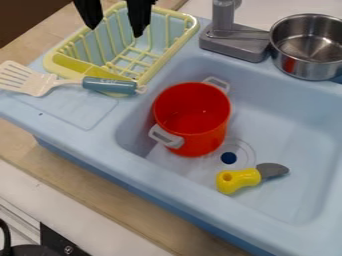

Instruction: Place the spatula in the right side of the sink

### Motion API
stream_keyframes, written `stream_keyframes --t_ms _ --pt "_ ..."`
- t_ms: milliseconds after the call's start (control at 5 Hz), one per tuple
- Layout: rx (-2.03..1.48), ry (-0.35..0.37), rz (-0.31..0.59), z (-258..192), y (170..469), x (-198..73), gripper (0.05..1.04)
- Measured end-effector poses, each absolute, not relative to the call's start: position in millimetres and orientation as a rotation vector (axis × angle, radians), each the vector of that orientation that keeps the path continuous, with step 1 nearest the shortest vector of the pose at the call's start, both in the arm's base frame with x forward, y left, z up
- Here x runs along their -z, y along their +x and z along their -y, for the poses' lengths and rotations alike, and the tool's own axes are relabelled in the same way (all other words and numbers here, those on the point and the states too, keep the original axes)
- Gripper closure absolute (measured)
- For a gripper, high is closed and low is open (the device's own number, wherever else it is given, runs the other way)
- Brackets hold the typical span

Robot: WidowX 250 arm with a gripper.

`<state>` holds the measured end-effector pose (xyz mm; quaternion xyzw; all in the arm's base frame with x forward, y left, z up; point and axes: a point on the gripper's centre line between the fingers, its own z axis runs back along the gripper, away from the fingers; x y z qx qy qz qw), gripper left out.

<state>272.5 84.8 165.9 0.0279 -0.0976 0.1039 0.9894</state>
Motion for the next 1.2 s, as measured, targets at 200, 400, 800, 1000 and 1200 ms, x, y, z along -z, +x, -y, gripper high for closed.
stream_keyframes --t_ms 200,400,800,1000,1200 --pt "-0.216 0.05 0.167 -84 270 -158 0.085" --pt "-0.285 0.042 0.152 -74 264 -153 0.085" --pt "-0.629 0.08 0.156 -65 249 -157 0.085" --pt "-0.883 0.092 0.171 -65 239 -156 0.085" --pt "-1.133 0.121 0.219 -70 237 -159 0.085"
